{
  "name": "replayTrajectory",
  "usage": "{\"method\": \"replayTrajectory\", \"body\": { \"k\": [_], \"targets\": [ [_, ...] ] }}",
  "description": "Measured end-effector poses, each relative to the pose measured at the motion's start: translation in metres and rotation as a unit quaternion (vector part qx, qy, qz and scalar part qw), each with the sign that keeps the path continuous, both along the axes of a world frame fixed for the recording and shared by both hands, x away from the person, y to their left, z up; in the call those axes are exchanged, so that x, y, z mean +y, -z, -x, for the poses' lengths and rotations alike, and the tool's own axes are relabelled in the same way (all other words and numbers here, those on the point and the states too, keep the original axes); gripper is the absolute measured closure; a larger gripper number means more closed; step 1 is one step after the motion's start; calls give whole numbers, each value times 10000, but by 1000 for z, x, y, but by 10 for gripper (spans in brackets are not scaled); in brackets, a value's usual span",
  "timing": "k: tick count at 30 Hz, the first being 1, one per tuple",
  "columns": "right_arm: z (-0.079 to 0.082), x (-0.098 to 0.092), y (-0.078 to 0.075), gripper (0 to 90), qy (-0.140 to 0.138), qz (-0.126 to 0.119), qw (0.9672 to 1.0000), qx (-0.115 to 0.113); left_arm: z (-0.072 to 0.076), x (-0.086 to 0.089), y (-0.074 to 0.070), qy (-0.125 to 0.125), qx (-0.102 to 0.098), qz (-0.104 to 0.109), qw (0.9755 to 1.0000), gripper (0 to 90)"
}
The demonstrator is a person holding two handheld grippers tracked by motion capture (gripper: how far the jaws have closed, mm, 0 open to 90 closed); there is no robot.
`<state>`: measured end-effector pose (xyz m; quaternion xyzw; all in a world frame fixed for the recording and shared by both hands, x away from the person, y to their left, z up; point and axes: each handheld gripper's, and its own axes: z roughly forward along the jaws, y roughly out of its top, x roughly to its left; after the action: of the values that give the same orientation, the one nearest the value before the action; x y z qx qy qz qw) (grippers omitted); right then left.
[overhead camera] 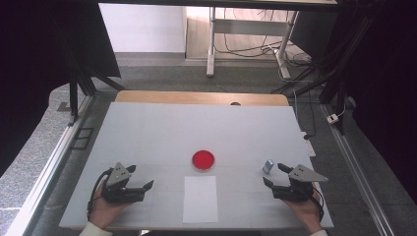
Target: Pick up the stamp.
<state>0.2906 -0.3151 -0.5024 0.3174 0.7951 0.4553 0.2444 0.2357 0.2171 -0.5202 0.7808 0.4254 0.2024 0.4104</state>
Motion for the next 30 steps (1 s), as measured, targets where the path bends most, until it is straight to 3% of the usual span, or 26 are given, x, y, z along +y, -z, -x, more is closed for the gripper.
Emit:
{"method": "replayTrajectory", "body": {
  "k": [18,30],
  "targets": [
    [2,6,1,236,-69,-79,9999,47,-1,-3,1,22,-66,-214,9997,158],
    [1,8,-2,249,-23,-104,9999,64,-1,-1,1,1,-64,-167,9998,157]
  ]
}}
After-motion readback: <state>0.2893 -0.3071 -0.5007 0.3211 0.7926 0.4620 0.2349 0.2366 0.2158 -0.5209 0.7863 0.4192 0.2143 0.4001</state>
